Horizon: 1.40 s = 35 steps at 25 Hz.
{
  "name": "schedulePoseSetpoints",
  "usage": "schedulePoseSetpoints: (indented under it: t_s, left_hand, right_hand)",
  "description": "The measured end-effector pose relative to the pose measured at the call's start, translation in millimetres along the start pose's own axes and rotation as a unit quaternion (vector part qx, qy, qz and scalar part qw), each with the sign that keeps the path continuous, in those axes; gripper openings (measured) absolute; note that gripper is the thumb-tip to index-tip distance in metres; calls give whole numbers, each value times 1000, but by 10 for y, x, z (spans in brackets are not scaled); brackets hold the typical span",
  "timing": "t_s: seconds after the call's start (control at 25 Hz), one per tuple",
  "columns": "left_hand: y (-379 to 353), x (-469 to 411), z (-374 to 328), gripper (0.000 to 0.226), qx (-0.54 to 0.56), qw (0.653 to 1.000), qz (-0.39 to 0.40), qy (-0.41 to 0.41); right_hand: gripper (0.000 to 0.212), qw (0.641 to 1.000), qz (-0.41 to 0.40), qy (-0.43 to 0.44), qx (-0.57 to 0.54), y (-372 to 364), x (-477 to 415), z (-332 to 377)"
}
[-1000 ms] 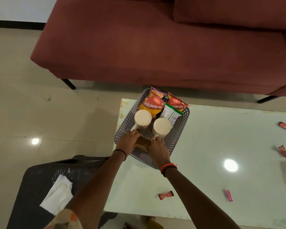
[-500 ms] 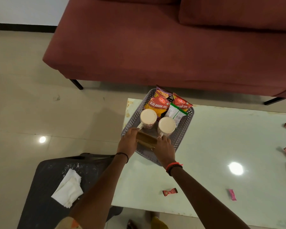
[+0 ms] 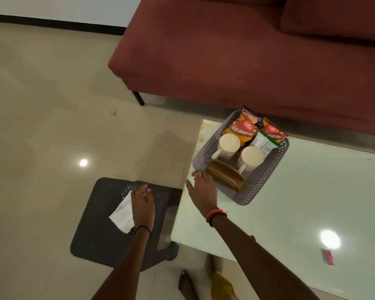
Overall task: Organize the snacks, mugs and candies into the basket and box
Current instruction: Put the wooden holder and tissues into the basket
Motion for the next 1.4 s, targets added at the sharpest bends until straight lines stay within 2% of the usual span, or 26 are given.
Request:
schedulePoseSetpoints:
  t_s: [0.16,0.24,0.36,0.48,0.6,0.72,0.92,1.0,1.08,1.24,1.32,1.4]
  left_hand:
    - [460,92,639,35,-38,996,-43,68]
    - [584,79,908,33,-53,988,-69,131]
    - [600,31,1294,33,-44,974,-43,218]
    - [539,-35,1564,39,-10,967,3,256]
    - [463,-128,1669,37,12,972,29,234]
    - [423,-185,1694,30,43,976,29,209]
    - [404,-295,1736,32,69,971,15,229]
    - [409,-301,1755,27,91,965,17,247]
    - [435,-297,1708,20,132,957,24,256]
    - [517,-300,1554,28,209,941,43,262]
    - [552,-304,1444,30,224,936,50,266]
    - [540,-312,1315,31,219,936,75,265]
  right_hand:
    - [33,974,169,-12,-150,-589,137,364]
    - [39,963,220,-21,-157,-883,201,463]
    - [54,958,255,-30,-129,-1282,229,529]
    - [52,958,259,-41,-114,-1566,198,572]
    - [47,957,260,-57,-113,-1768,166,583]
    - [47,958,259,-73,-99,-1908,149,601]
    - [52,956,257,-90,-108,-2064,149,649]
    - [43,956,249,-103,-116,-2090,152,656]
    - [26,955,236,-119,-134,-2078,145,652]
    - [3,943,222,-150,-198,-1945,157,647]
    - [21,928,217,-189,-237,-1805,180,654]
    - [30,905,207,-227,-295,-1630,207,651]
Point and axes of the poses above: each hand's wrist, its own x-axis away from the middle knuckle, its own y-axis out of the back of the hand, z = x × y, the point moved 4 cm from there along -x, towards the middle knuckle, and after that the axes turned 9 degrees about -x, right-handed, at the moved point
